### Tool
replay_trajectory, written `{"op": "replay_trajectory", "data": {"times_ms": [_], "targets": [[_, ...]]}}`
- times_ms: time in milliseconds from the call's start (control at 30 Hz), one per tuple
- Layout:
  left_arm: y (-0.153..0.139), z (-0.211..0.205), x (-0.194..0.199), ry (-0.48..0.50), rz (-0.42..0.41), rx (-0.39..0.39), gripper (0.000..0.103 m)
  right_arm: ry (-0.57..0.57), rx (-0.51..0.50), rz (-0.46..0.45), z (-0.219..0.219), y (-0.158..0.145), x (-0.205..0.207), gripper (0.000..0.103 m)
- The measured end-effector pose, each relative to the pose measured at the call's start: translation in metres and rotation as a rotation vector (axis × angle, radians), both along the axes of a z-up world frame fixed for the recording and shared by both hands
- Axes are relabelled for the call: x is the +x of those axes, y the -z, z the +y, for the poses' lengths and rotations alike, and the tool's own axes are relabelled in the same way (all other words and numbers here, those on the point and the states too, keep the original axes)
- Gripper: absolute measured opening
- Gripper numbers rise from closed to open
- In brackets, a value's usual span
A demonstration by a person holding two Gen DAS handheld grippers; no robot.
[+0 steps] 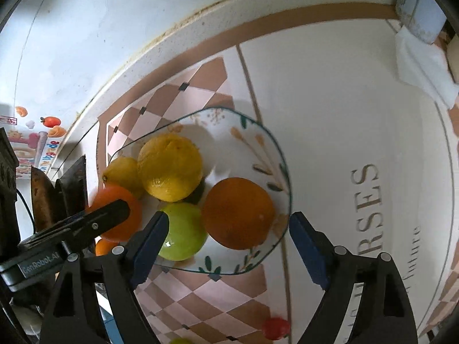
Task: Organize fruits
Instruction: 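Place both oranges on the plate beside the other fruits and open both tools, then lift both tools away from the plate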
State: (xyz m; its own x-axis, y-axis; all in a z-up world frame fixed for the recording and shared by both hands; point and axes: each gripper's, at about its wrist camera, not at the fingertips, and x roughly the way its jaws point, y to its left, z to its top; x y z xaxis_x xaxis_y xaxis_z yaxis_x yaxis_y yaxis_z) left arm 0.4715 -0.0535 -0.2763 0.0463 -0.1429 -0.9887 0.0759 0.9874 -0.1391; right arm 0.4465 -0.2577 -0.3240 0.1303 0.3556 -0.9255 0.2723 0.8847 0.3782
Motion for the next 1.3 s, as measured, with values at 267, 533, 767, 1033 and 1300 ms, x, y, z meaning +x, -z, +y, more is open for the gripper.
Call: {"op": "replay_trajectory", "data": {"times_ms": [267, 533, 767, 1033, 1300], "targets": [[-0.014, 0.007, -0.006, -0.029, -0.047, 0.026, 0.088, -0.058, -0.175, -0.028, 0.003, -0.023, -0.005, 0.093], [-0.045, 0.023, -0.035, -0.022, -0.153, 0.133, 0.088, -0.103, -0.301, -0.073, 0.014, -0.053, -0.027, 0.094], [-0.062, 0.046, -0.066, -0.057, -0.212, 0.167, 0.088, -0.119, -0.345, -0.115, 0.027, -0.076, -0.053, 0.094], [-0.087, 0.055, -0.108, -0.065, -0.3, 0.17, 0.088, -0.122, -0.372, -0.173, 0.04, -0.109, -0.09, 0.094], [-0.122, 0.058, -0.147, -0.057, -0.405, 0.146, 0.088, -0.124, -0.4, -0.255, 0.052, -0.148, -0.131, 0.094]]}}
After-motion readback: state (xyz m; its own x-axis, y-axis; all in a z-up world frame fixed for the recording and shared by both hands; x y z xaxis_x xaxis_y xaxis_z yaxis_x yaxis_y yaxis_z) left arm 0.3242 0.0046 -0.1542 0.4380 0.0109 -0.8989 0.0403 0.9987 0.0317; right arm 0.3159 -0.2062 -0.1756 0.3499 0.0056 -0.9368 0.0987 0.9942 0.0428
